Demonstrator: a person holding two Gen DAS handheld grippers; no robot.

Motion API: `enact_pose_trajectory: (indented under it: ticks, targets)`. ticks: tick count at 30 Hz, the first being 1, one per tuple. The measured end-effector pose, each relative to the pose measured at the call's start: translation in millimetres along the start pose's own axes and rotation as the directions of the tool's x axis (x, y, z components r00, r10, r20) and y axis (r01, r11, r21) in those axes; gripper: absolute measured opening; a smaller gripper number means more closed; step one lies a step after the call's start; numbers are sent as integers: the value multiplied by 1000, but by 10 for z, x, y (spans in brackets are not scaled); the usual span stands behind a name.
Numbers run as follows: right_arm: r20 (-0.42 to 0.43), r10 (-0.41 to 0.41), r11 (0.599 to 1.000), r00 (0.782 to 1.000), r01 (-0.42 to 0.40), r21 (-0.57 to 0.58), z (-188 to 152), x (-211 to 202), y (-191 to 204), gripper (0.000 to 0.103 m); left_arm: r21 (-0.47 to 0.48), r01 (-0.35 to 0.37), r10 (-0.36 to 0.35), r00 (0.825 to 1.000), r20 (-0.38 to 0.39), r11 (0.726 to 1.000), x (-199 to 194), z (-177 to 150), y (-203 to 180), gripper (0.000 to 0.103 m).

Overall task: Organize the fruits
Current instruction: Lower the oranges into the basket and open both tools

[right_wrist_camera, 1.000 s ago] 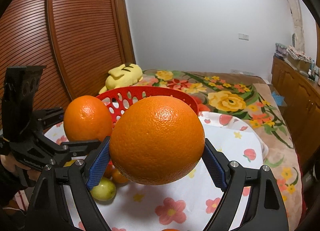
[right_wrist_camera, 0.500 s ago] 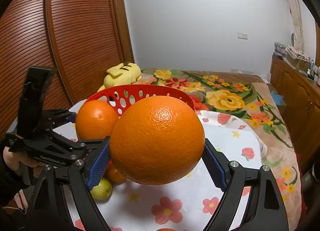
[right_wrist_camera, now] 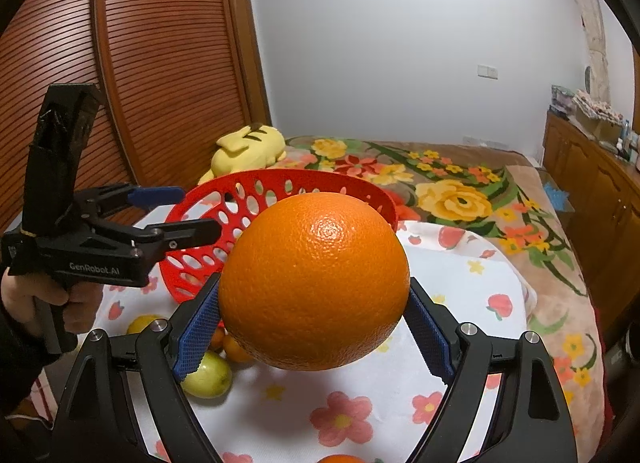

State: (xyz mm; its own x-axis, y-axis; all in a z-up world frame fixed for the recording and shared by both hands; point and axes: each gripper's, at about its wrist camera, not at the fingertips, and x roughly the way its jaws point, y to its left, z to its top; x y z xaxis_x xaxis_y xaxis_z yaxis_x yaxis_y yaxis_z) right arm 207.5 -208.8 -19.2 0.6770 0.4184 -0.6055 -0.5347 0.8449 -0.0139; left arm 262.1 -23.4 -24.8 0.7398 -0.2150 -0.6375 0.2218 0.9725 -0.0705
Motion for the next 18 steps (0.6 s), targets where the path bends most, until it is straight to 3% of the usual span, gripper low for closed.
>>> enact_pose_trajectory:
  ticks: [18]
  targets:
    - [-84,-12,998,996,7,-58,393,595,29,88,-54,7,-6,1000,30,999,-134,-58,435,90]
